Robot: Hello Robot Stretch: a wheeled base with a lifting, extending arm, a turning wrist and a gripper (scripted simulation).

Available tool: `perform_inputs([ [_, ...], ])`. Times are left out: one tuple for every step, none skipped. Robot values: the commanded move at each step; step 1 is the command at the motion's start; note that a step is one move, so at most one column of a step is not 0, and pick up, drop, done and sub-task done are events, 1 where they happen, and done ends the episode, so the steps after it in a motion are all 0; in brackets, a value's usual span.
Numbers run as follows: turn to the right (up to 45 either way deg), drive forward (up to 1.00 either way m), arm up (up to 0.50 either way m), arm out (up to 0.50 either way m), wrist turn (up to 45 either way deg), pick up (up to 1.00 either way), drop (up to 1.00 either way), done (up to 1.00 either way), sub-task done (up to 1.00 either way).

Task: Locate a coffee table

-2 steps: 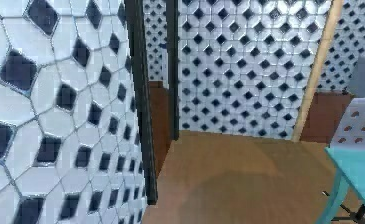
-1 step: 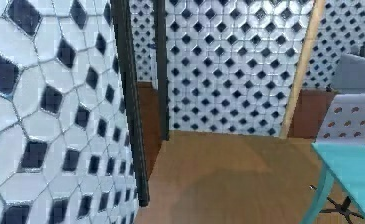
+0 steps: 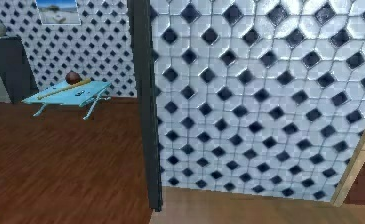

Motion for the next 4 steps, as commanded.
perform_inputs([
  [0.0, 0.25, 0.0, 0.0, 0.0, 0.0, 0.0, 0.0, 0.0],
  [6.0, 0.0, 0.0, 0.0, 0.0, 0.0, 0.0, 0.0, 0.0],
  [0.0, 0.3, 0.0, 0.0, 0.0, 0.0, 0.0, 0.0, 0.0],
  [-45.0, 0.0, 0.0, 0.0, 0.0, 0.0, 0.0, 0.0, 0.0],
])
